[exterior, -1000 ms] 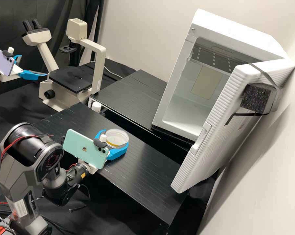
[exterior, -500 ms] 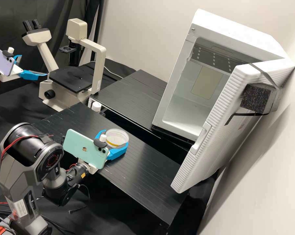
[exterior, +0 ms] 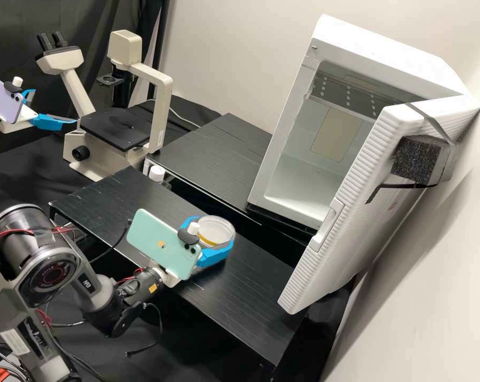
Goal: Return the petri dish to the incubator.
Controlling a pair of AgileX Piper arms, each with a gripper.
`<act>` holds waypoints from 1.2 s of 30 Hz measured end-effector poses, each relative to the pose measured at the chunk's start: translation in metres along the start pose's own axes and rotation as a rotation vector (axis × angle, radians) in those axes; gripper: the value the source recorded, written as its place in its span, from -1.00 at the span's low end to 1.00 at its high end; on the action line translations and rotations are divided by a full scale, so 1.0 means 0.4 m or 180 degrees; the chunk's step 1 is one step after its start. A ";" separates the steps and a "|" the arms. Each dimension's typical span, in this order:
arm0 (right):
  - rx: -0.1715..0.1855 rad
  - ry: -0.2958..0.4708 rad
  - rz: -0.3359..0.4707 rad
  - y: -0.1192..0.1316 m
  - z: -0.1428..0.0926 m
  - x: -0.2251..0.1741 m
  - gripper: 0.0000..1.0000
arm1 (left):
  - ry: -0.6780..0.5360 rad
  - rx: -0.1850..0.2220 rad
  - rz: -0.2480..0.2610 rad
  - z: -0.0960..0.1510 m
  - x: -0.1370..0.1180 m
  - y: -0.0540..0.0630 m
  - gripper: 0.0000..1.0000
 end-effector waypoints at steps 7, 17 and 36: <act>-0.0051 0.0043 0.0432 0.081 0.014 0.138 -1.00 | 0.0000 0.0000 0.0000 0.000 0.000 0.000 1.00; -0.0176 -0.0093 0.0723 0.166 0.032 0.365 -1.00 | 0.0000 0.0000 0.0000 0.000 0.000 0.000 1.00; -0.0169 -0.0375 0.0648 0.193 0.068 0.635 -1.00 | 0.0000 0.0000 0.0000 0.000 0.000 0.000 1.00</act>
